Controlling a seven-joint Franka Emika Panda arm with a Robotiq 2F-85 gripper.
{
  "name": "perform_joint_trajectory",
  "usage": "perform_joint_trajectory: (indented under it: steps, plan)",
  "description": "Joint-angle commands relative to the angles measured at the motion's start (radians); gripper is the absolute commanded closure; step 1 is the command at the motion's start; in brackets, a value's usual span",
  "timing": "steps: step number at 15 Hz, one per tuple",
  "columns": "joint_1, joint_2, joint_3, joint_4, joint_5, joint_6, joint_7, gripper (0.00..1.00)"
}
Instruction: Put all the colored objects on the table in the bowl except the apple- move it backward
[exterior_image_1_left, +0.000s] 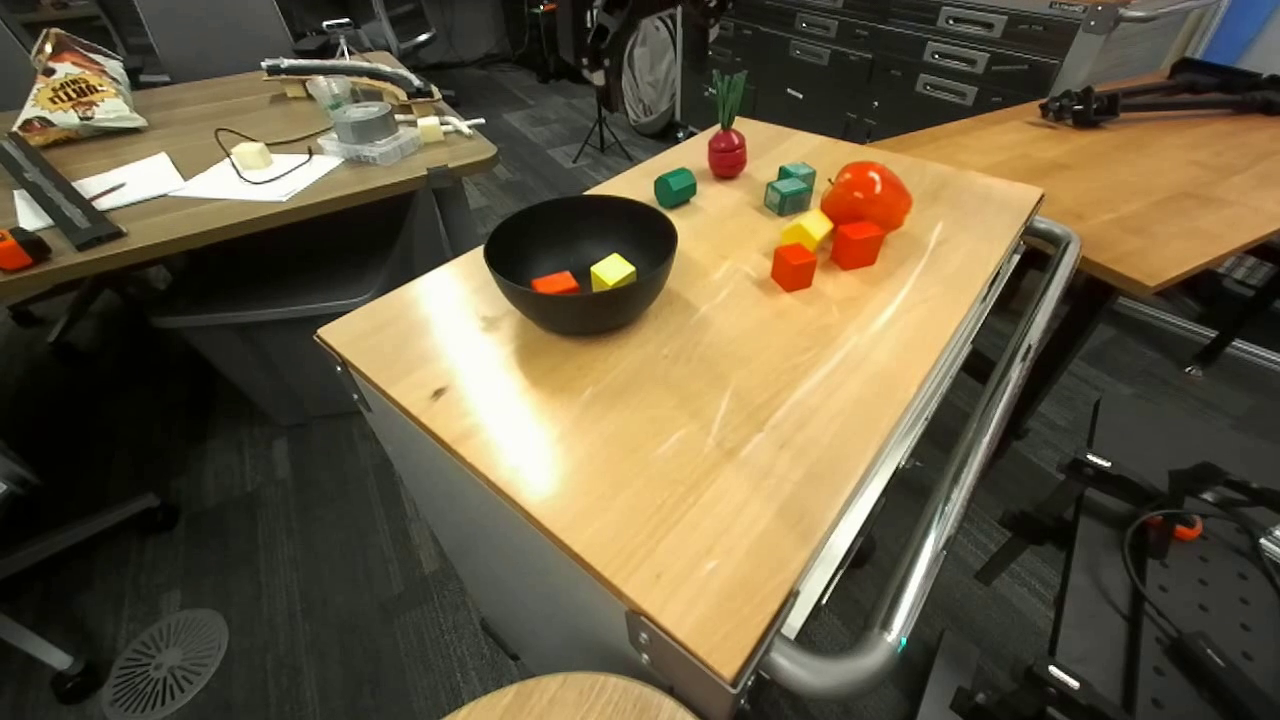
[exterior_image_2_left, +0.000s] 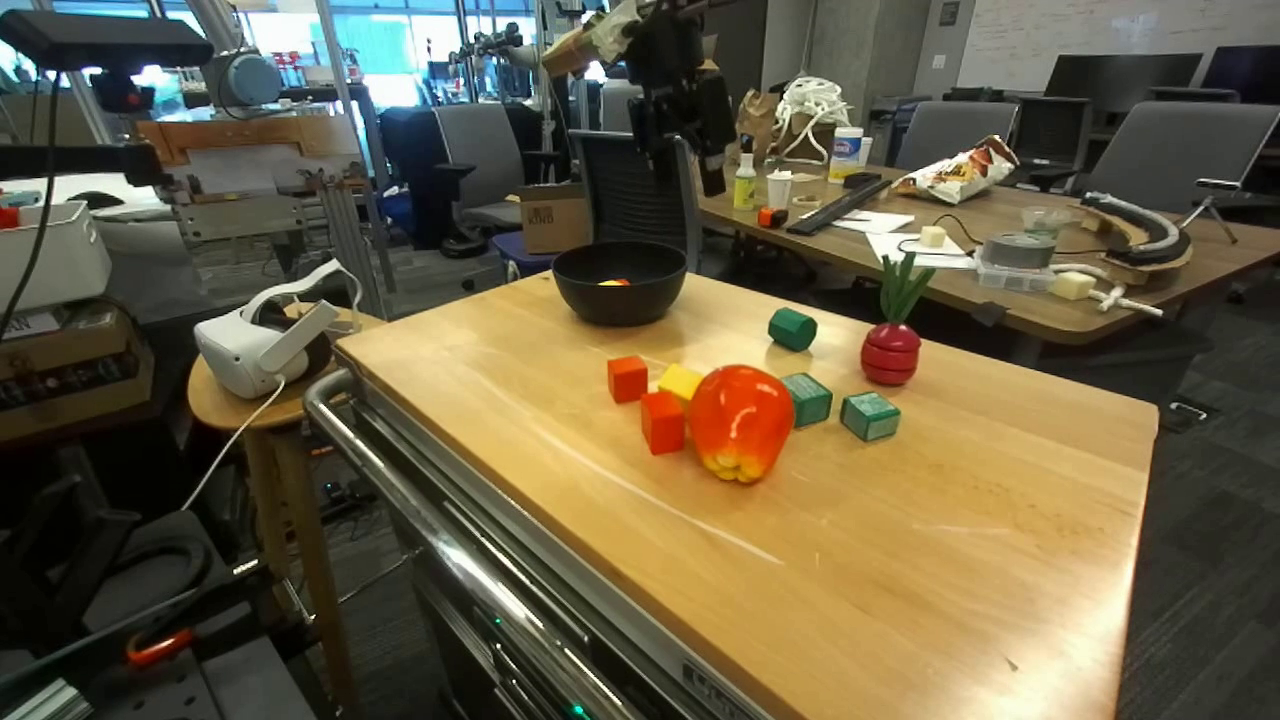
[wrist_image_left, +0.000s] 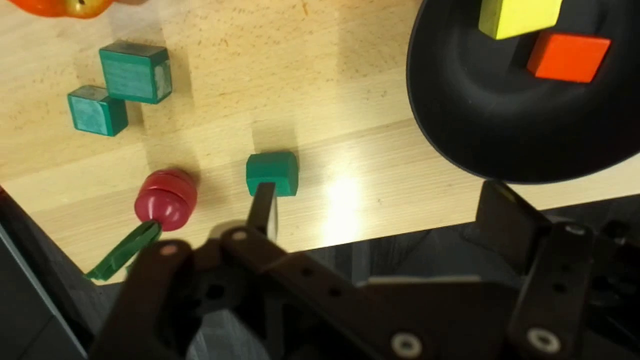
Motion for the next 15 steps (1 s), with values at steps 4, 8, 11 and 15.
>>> perform_joint_trajectory:
  steps: [4,8,11,15]
  plan:
    - [-0.052,0.091,-0.052,0.144,0.04,-0.009,0.066,0.0]
    - [-0.08,0.194,-0.067,0.248,0.028,-0.058,-0.035,0.0]
    - [-0.073,0.168,-0.077,0.184,0.026,-0.022,-0.013,0.0]
    - [-0.103,0.093,-0.028,0.082,0.063,0.05,-0.27,0.0]
